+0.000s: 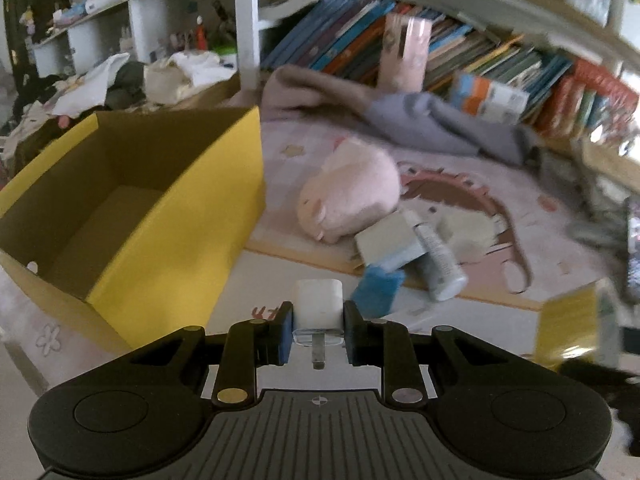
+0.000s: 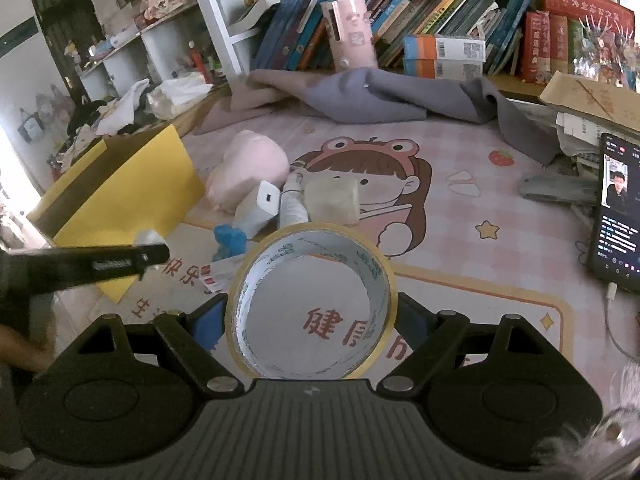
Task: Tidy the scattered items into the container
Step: 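Carry the charger with the left tool while right tool carries tape to box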
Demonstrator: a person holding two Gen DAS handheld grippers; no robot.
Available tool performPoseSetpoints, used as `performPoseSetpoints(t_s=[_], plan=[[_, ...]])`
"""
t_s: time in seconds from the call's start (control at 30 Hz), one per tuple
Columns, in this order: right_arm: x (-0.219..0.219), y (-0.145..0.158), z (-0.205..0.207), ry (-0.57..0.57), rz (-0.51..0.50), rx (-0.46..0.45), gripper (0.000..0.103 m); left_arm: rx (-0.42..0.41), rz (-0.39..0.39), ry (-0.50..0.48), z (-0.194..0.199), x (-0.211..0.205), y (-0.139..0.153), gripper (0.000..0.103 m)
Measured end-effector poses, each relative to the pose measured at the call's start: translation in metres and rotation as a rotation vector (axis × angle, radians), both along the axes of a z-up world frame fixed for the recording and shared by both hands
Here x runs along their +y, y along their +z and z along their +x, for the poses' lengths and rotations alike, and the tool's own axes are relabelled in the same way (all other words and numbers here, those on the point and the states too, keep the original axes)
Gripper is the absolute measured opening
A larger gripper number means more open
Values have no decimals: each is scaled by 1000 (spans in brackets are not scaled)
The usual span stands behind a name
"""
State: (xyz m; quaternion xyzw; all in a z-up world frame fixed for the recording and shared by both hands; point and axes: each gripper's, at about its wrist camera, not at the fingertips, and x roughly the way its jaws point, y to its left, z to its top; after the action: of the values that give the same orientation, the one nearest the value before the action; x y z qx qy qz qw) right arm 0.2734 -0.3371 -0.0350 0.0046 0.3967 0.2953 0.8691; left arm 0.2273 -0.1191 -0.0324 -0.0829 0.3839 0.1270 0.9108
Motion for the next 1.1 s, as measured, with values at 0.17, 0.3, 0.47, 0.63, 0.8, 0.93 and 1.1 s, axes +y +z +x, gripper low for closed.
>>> performPoseSetpoints(t_s=[0.17,0.3,0.47,0.63,0.8,0.93,1.1], plan=[[12,11,-16,0,-26,-52,85,-59,-40,-64,-20,12,19,24],[22,21,-31,-24,-47,-81,85,-90,-72,-132,-40,20,31,24],[40,29,-59,-30,-68,-101,85,-127,-77,-203,-69,31,40,24],[63,32,-90,-40,-79,-116,85,-154,-36,-274,-99,43,41,24],[89,35,-128,-46,-91,-117,85,-154,-46,-287,-135,68,40,24],[109,34,-160,-50,-99,-117,85,-151,-47,-296,-161,88,37,24],[130,31,-195,-62,-98,-117,85,-144,-45,-328,-188,108,32,24]])
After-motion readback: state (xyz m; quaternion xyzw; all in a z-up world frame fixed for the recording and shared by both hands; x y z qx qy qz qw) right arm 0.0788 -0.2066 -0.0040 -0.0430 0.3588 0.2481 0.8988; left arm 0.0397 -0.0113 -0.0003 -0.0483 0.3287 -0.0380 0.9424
